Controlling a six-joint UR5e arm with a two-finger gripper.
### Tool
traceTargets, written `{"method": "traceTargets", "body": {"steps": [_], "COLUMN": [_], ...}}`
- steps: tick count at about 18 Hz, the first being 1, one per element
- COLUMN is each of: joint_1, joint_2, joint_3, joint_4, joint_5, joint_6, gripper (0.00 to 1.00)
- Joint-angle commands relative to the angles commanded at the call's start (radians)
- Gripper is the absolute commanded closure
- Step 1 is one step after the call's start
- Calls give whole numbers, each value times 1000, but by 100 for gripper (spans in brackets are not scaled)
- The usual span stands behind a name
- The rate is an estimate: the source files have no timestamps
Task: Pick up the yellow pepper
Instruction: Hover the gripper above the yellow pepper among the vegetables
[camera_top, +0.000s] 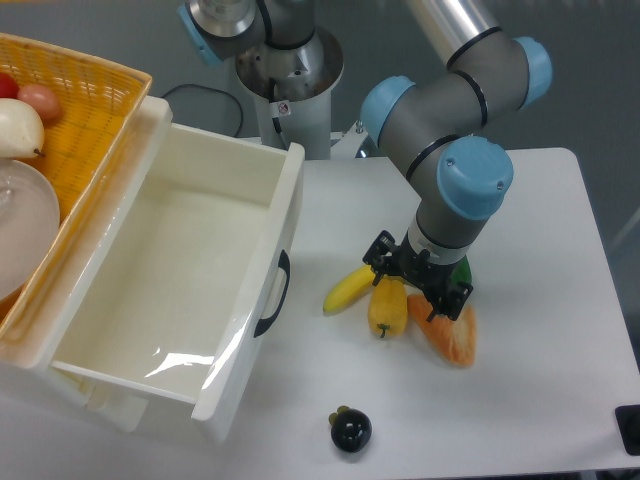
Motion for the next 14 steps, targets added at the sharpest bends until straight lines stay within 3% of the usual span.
{"method": "traceTargets", "body": {"steps": [10, 14], "joint_1": [9, 15], "joint_2": [3, -1], "joint_3": [-55, -84], "joint_4": [18, 57], "joint_5": [-3, -26], "joint_6": [-12, -165], "gripper": [0, 0]}}
